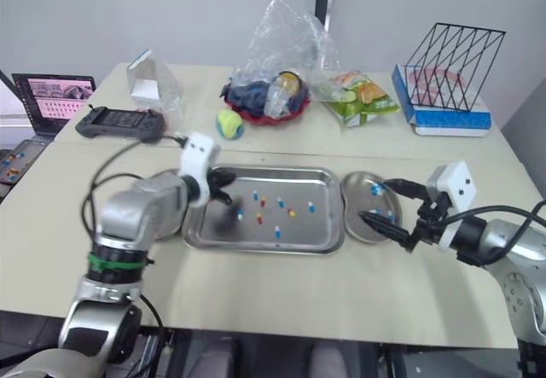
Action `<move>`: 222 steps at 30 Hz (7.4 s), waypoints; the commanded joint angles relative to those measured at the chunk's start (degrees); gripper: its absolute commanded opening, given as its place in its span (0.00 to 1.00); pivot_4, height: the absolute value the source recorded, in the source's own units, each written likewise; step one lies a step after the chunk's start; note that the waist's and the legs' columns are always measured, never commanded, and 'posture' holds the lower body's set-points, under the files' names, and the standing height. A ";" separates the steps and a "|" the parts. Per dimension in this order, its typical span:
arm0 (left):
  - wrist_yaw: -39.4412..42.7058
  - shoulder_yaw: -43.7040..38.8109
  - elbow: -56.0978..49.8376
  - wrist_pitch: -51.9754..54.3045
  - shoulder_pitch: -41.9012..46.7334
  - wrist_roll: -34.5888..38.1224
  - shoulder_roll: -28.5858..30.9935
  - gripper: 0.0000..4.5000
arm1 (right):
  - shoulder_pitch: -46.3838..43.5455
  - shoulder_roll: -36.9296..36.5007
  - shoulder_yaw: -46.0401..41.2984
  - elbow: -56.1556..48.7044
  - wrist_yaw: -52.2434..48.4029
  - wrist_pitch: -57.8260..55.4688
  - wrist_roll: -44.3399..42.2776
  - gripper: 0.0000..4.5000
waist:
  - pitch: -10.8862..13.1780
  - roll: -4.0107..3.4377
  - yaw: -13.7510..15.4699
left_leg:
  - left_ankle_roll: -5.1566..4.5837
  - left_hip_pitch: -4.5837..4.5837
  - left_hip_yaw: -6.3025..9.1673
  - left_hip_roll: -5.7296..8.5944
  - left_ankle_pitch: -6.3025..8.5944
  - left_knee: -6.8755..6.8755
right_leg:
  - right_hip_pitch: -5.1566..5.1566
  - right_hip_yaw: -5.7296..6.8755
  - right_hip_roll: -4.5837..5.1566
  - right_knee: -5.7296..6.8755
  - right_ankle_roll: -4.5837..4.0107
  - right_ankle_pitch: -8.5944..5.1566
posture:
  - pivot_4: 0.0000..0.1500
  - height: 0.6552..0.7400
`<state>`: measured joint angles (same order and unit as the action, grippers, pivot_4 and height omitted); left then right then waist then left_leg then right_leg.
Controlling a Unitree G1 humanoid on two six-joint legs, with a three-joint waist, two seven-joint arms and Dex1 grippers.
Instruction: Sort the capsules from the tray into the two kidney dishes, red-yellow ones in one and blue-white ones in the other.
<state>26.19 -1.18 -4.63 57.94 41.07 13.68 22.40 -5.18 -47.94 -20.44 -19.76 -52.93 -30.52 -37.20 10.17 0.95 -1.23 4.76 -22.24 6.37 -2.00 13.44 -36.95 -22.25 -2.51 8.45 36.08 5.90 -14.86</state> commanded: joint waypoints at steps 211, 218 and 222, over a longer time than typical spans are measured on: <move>39.44 -40.40 1.04 -29.72 -42.56 32.50 29.85 1.00 | -32.13 48.63 43.91 19.68 28.61 -14.63 31.08 0.01 | -0.03 0.10 -2.93 | 0.12 0.08 -0.05 -0.17 -0.07 0.68 | -0.96 0.10 -0.03 0.94 -0.37 -0.19 | 1.00 0.98; 40.91 -39.03 0.19 -28.68 -42.46 33.47 29.87 1.00 | -32.37 47.71 31.23 11.69 26.13 -18.13 22.15 0.01 | -0.03 0.10 -2.83 | 0.14 0.06 -0.05 -0.17 -0.08 0.69 | -0.97 0.11 -0.03 0.94 -0.37 -0.20 | 1.00 0.98; 41.13 -37.26 1.07 -29.14 -41.28 33.32 29.33 1.00 | -31.86 39.70 20.75 7.05 24.92 -20.67 17.87 0.01 | -0.02 0.11 -2.47 | 0.14 0.03 -0.05 -0.17 -0.08 0.70 | -0.96 0.12 -0.03 0.91 -0.37 -0.19 | 1.00 0.98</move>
<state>66.88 -38.22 -2.99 29.07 -1.00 46.56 51.57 -36.92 -6.17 5.39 -9.35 -27.50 -50.48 -17.29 10.16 1.07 -3.70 4.90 -22.23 6.33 -2.17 13.36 -36.25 -23.18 -2.38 8.43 36.96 5.53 -15.06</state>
